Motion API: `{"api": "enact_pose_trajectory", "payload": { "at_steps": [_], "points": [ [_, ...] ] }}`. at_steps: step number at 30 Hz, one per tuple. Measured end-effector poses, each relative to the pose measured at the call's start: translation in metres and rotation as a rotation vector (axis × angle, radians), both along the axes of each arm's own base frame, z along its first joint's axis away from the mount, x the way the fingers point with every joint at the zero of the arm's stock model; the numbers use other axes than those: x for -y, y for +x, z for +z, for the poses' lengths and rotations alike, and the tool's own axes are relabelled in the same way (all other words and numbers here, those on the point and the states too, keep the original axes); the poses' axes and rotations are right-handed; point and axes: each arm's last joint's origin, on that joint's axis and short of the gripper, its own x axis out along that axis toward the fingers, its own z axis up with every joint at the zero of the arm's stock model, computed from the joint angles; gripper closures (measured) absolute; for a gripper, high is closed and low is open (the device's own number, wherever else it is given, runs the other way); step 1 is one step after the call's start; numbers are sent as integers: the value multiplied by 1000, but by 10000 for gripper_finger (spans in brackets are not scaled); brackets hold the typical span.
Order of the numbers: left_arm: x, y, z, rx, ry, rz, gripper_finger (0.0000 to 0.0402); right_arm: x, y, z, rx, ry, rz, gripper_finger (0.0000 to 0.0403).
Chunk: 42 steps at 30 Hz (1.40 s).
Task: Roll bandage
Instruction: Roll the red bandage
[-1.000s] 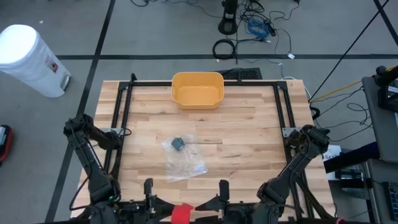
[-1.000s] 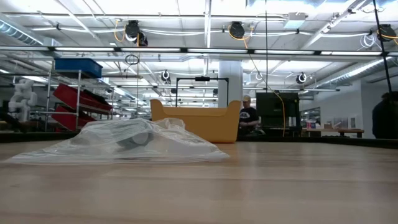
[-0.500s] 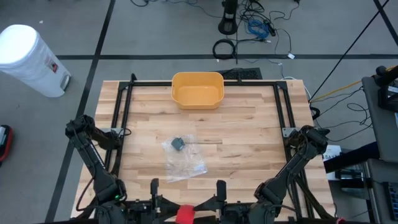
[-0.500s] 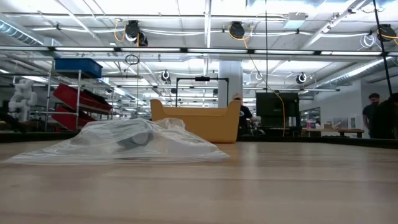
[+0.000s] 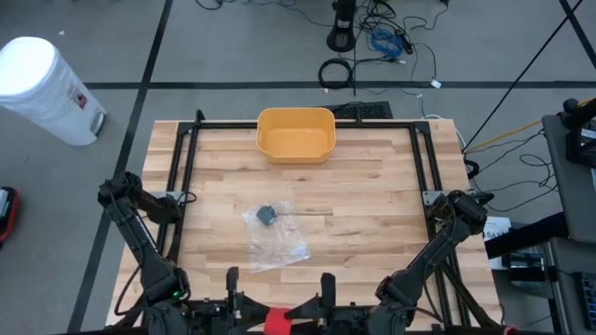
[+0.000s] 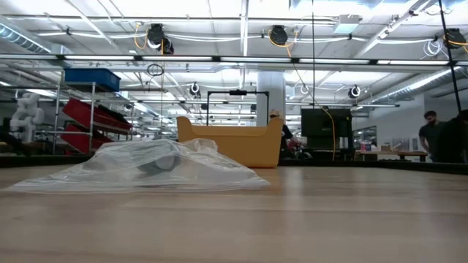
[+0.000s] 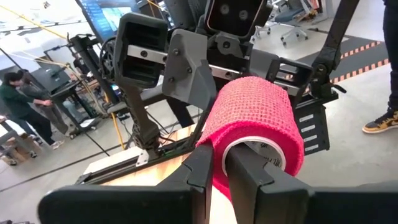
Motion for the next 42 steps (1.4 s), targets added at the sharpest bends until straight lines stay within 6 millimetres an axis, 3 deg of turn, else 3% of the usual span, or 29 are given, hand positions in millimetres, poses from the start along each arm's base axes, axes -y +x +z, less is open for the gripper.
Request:
{"api": "enact_pose_trajectory", "payload": {
  "at_steps": [14,27,37,42],
  "points": [
    [0,0,0,-3,1,-4,359,1,1,0,0,-1,-7,385],
    [10,-14,5,33,-8,-14,241,-1,-1,0,0,-1,7,386],
    [17,-29,5,40,42,61,233,-6,-5,1,10,-12,17,386],
    [24,-32,-7,1,90,45,233,-9,-8,2,18,-7,21,385]
  ]
}}
